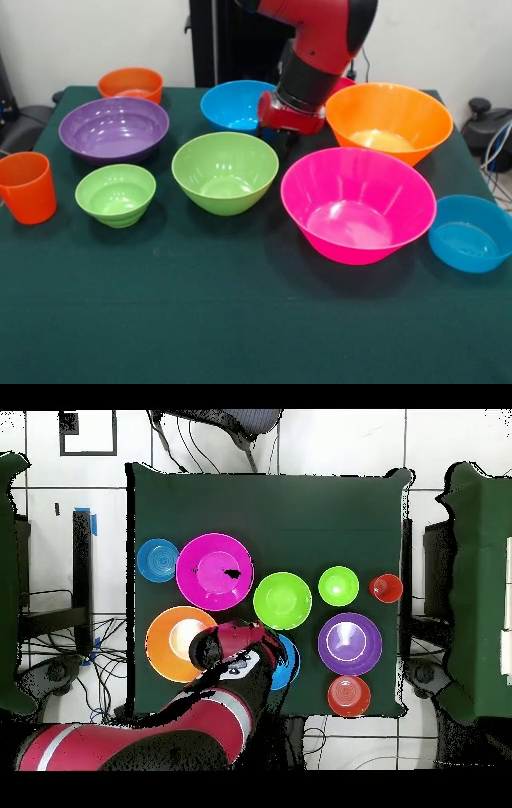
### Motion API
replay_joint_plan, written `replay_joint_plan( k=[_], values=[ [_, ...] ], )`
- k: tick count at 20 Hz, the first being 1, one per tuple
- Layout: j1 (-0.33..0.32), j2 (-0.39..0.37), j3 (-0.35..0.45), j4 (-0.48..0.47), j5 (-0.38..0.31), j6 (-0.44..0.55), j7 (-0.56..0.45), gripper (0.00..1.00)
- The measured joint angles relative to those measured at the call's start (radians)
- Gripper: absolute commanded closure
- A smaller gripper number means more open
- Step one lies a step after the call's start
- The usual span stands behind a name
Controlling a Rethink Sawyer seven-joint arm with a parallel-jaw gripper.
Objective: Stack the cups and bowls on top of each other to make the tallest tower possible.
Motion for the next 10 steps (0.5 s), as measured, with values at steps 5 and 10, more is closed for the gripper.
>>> replay_joint_plan(
  k=[5, 10],
  values=[
    [0.022, 0.021, -0.029, -0.013, 0.0, 0.0, 0.0, 0.0],
    [0.025, 0.004, -0.034, -0.012, 0.0, 0.0, 0.0, 0.0]
  ],
)
